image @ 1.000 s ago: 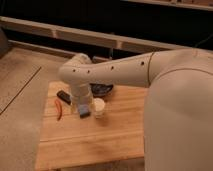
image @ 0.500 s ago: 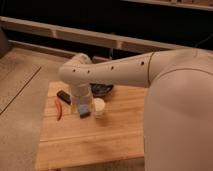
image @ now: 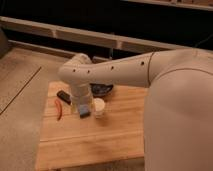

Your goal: Drag the pepper across the table

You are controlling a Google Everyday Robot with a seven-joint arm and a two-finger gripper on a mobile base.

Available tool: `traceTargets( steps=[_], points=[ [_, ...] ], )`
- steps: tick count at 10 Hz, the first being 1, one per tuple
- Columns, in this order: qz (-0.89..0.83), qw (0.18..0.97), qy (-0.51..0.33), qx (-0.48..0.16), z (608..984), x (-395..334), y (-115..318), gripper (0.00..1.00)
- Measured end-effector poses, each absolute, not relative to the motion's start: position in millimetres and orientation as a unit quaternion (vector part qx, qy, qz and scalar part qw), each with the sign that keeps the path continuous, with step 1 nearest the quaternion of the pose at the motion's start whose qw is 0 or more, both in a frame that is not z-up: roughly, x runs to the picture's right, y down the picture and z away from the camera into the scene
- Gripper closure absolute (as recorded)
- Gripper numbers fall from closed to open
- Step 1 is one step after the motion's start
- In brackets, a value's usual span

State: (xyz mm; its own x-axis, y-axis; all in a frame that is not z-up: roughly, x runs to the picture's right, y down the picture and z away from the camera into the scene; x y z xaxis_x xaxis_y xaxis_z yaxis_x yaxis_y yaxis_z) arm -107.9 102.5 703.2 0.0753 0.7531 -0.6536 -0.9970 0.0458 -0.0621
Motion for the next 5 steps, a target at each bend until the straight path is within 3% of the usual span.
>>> traceTargets(
  steps=[5],
  points=[
    [0.603, 0.754, 0.098, -0.241, 719.0, -153.2, 44.8, 0.35]
  ],
)
